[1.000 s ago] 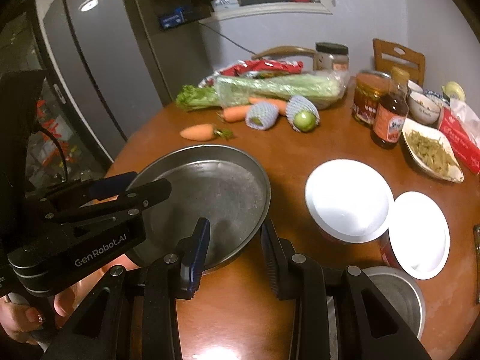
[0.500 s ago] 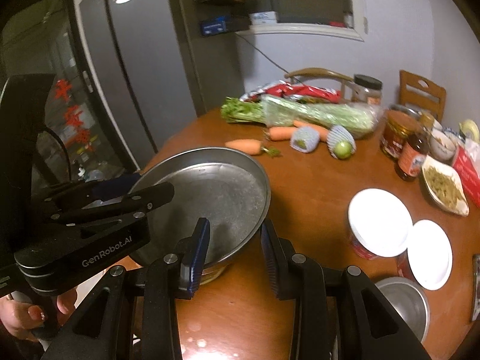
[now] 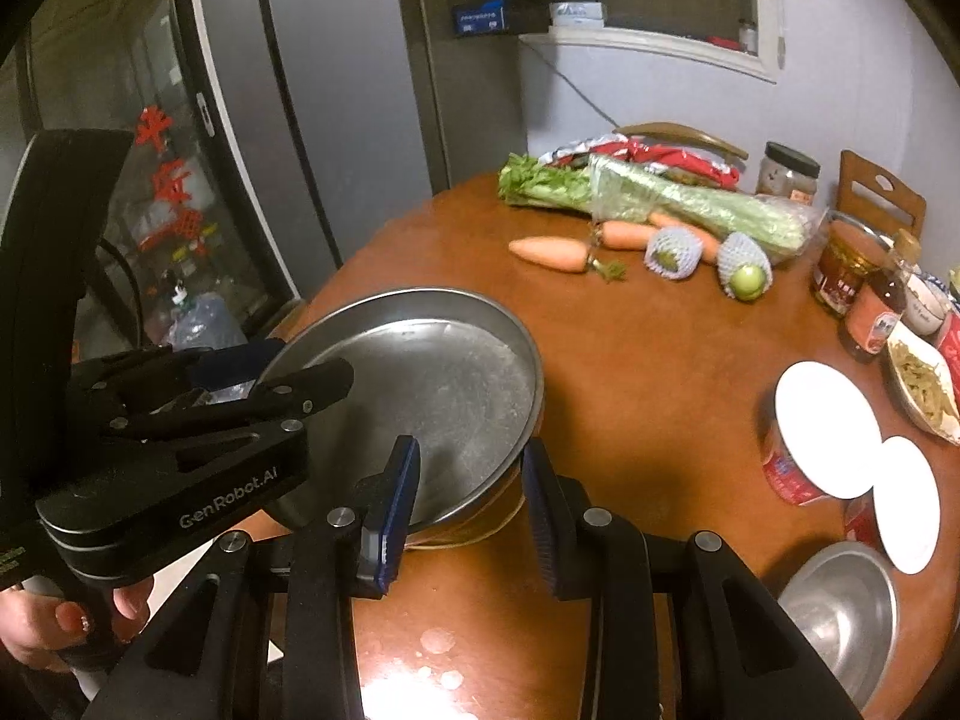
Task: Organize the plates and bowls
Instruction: 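Lower the grey metal tray onto the pink plate stack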
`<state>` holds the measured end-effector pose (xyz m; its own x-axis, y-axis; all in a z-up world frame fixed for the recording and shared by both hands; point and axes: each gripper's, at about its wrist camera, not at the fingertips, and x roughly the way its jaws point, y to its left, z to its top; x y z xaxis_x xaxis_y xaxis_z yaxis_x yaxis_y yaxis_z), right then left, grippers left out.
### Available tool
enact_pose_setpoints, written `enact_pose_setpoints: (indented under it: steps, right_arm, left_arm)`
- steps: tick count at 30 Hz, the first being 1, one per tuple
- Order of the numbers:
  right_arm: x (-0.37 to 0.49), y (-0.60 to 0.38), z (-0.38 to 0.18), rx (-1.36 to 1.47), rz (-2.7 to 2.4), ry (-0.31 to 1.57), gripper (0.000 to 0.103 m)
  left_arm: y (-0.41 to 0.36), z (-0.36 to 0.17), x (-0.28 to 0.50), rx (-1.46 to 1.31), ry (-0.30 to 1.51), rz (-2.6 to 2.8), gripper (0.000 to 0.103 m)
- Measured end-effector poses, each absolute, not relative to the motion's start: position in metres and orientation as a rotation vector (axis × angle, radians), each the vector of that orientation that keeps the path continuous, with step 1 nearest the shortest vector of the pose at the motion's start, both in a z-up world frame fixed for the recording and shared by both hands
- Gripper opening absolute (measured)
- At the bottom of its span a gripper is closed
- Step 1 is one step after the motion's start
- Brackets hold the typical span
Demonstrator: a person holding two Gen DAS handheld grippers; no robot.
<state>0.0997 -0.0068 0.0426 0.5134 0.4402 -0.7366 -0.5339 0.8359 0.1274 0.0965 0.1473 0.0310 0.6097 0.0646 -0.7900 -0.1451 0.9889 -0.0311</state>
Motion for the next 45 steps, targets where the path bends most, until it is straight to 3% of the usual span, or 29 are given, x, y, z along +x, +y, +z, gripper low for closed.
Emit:
enact_pose_setpoints:
  steps: [19, 45]
  right_arm:
    - [0.111, 0.015, 0.004, -0.178, 0.565, 0.904, 0.036]
    - [0.127, 0.021, -0.008, -0.218, 0.527, 0.889, 0.036]
  left_arm:
    - [0.156, -0.007, 0.107, -0.113, 0.964, 0.113, 0.042]
    - [0.155, -0.011, 0.117, -0.039, 0.968, 0.174, 0.042]
